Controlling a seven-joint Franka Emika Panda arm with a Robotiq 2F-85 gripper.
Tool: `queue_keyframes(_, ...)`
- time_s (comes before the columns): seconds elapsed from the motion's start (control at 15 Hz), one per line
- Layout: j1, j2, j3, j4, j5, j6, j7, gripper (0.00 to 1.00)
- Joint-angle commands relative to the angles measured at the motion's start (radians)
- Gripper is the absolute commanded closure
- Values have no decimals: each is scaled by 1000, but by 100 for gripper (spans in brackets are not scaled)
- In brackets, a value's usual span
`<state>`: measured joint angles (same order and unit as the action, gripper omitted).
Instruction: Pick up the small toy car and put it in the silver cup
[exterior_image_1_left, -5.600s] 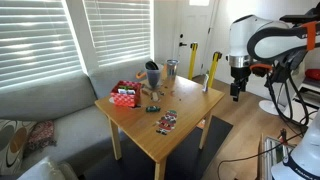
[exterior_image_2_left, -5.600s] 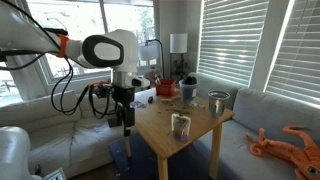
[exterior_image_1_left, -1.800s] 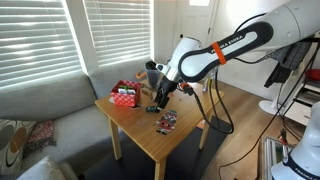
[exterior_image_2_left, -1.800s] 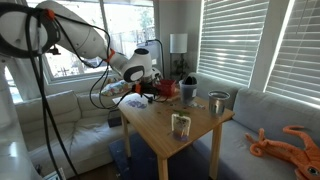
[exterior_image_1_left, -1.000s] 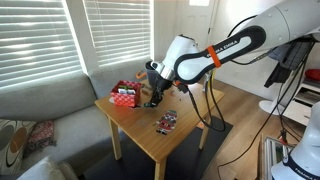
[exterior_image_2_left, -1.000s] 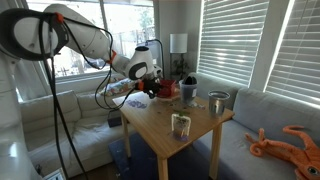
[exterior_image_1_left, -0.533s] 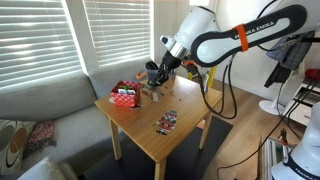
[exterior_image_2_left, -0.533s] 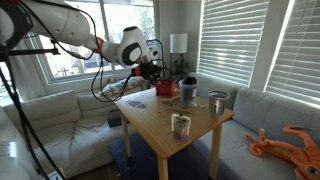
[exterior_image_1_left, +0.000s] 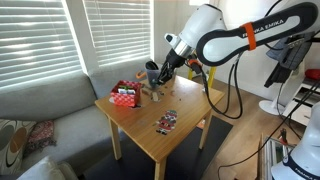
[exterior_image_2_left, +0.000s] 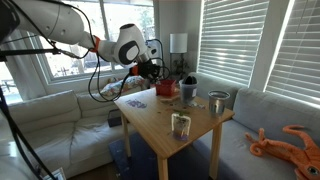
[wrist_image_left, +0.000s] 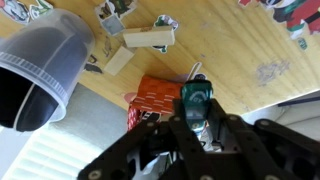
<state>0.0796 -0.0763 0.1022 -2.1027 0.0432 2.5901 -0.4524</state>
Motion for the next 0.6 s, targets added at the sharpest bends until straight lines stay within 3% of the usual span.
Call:
queue_keyframes(0.0,5,-60,-18,-2,-3,91,69,93)
queue_keyframes(0.2,7,-128,-24,-26,-19,229,127,93)
queue_keyframes(0.27,0,-63,-16,11,0,178,80,93)
queue_keyframes(0.33,0,-77,-16,11,0,184,83,71)
queue_keyframes(0.4,0,-81,-16,10,0,179,83,71)
queue_keyframes(0.47,0,-77,-16,9,0,179,83,93)
queue_keyframes(0.53,-16,-48,-17,24,-77,223,197,93)
